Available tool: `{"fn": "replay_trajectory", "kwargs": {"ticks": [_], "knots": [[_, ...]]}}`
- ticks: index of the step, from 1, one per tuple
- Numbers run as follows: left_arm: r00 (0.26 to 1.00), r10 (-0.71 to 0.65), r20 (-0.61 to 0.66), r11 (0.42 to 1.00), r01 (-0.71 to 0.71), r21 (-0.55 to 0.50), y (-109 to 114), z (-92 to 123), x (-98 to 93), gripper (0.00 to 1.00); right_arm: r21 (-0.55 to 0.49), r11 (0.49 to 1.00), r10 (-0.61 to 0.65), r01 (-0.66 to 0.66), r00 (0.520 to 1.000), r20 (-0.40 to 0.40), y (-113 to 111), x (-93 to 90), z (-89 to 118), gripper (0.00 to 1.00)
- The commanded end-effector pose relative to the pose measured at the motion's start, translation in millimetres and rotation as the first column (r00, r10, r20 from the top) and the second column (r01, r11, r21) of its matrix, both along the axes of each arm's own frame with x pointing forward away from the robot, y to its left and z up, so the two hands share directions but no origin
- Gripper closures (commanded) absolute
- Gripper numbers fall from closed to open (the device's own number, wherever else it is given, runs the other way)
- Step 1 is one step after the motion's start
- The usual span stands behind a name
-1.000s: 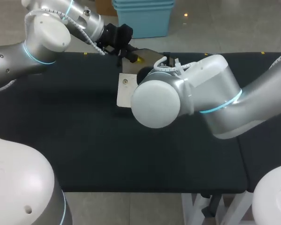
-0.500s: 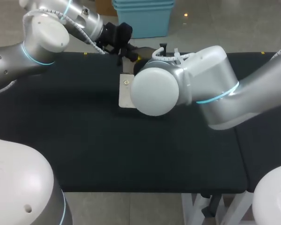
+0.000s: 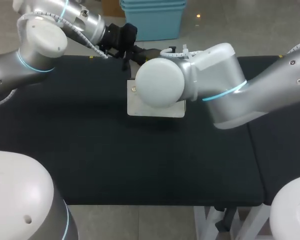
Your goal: Pick up the bag, open it, inspect its contents, close it, and place it on the opposite side
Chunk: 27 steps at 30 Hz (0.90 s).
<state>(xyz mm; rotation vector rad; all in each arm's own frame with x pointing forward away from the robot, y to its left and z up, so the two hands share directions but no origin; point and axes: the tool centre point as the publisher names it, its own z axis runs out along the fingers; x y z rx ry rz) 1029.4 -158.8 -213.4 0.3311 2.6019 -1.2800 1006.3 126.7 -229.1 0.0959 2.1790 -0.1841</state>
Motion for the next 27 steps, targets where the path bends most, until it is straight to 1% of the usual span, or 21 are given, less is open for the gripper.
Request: {"fn": "replay_trajectory", "kwargs": {"ticks": [1,8,20,27], "knots": [[1.0,-0.001,0.002,1.0,0.001,-0.012,3.3,0.9,-0.7,1.0,-0.004,1.0,-0.011,0.011,1.0,-0.012,6.9,11.0,-9.2,1.0],[1.0,0.021,-0.005,0.999,-0.021,-0.028,5.9,0.9,1.2,1.0,0.008,1.0,-0.016,0.016,0.999,-0.04,6.2,3.8,-19.7,1.0],[0.995,0.091,-0.031,0.995,-0.092,-0.031,6.8,-6.0,11.5,1.0,0.051,0.998,-0.021,0.024,0.999,-0.046,3.7,-20.2,-28.6,1.0],[0.998,0.062,-0.022,0.997,-0.063,-0.048,3.0,-3.0,6.5,1.0,0.065,0.998,-0.017,0.022,0.996,-0.083,5.4,-23.8,-43.8,1.0]]}}
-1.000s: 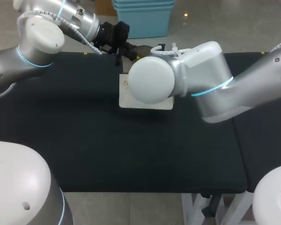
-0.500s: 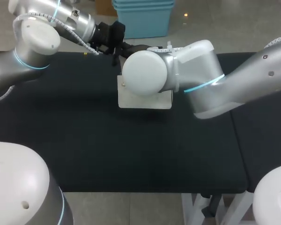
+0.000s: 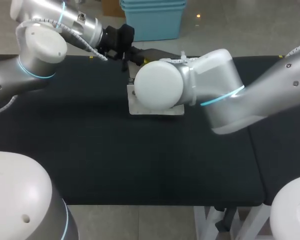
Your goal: Pick up the bag, open it, inspect its contents, close it, and place it on the opposite side
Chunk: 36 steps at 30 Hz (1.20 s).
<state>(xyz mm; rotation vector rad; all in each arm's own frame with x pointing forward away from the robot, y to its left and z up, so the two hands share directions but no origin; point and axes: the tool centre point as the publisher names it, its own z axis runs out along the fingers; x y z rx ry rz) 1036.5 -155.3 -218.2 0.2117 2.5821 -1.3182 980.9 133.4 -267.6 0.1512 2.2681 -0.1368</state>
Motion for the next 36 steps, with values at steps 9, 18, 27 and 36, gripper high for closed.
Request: {"fn": "replay_trajectory", "kwargs": {"ticks": [9,18,27,36], "knots": [[0.997,-0.047,0.054,0.999,0.048,-0.02,-1.4,10.4,-9.6,1.0,0.015,1.0,-0.009,0.009,1.0,0.001,-3.6,0.1,-5.7,1.0],[0.994,-0.066,0.083,0.998,0.067,0.0,-3.8,12.2,-15.7,1.0,0.015,0.999,-0.032,0.031,0.996,0.077,-5.8,10.1,19.5,1.0],[0.995,-0.058,0.08,0.998,0.059,-0.005,-1.5,13.0,-15.9,1.0,0.009,1.0,-0.027,0.027,0.999,0.046,-1.8,13.4,4.6,1.0],[0.997,-0.055,0.048,0.998,0.057,-0.033,1.1,10.2,-14.9,1.0,0.014,0.999,-0.032,0.032,0.999,0.011,-2.9,12.6,-9.0,1.0]]}}
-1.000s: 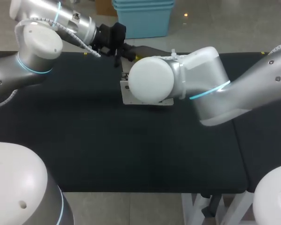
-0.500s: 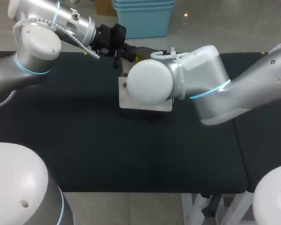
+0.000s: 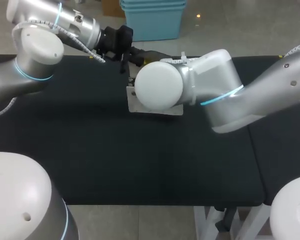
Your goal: Pick up the bag, open it, inspect its contents, close it, and place it on the opposite side
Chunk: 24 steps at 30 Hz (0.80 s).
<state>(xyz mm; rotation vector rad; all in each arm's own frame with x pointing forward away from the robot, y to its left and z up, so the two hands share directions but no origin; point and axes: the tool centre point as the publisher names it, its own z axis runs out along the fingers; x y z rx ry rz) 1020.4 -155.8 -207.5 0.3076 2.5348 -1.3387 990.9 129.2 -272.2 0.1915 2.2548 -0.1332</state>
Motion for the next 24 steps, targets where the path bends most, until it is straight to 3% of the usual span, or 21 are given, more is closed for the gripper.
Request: {"fn": "replay_trajectory", "kwargs": {"ticks": [1,24], "knots": [[1.0,-0.003,-0.007,1.0,0.003,-0.014,2.0,-1.0,1.2,1.0,-0.001,1.0,-0.004,0.004,1.0,-0.005,1.4,2.6,-5.0,1.0],[0.995,-0.042,-0.096,0.997,0.035,-0.07,2.0,-12.3,-9.5,1.0,0.021,1.0,0.013,-0.011,0.995,-0.098,5.6,-2.4,-35.5,1.0]]}}
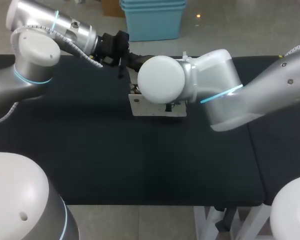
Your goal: Pick up the bag, open it, inspect its contents, close it, and place it on the opposite side
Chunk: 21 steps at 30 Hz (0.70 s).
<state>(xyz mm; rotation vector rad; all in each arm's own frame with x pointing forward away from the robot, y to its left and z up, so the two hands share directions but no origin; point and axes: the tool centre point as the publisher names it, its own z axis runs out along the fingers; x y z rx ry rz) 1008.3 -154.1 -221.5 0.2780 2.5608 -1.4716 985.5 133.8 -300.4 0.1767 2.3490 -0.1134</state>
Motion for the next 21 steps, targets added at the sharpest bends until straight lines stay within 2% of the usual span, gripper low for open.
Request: {"fn": "replay_trajectory", "kwargs": {"ticks": [1,12,21], "knots": [[1.0,-0.013,-0.011,1.0,0.013,-0.003,0.1,1.8,2.3,1.0,0.005,1.0,-0.011,0.011,1.0,-0.013,0.9,3.4,-9.3,1.0],[0.997,-0.044,-0.063,0.999,0.043,-0.014,-0.4,-2.1,-0.2,1.0,0.054,0.998,-0.031,0.03,0.999,0.016,5.7,11.6,-5.1,1.0],[0.998,-0.036,-0.059,0.999,0.036,-0.01,3.3,-2.1,0.4,1.0,0.048,0.999,-0.008,0.011,0.998,-0.067,7.1,5.3,-23.4,1.0]]}}
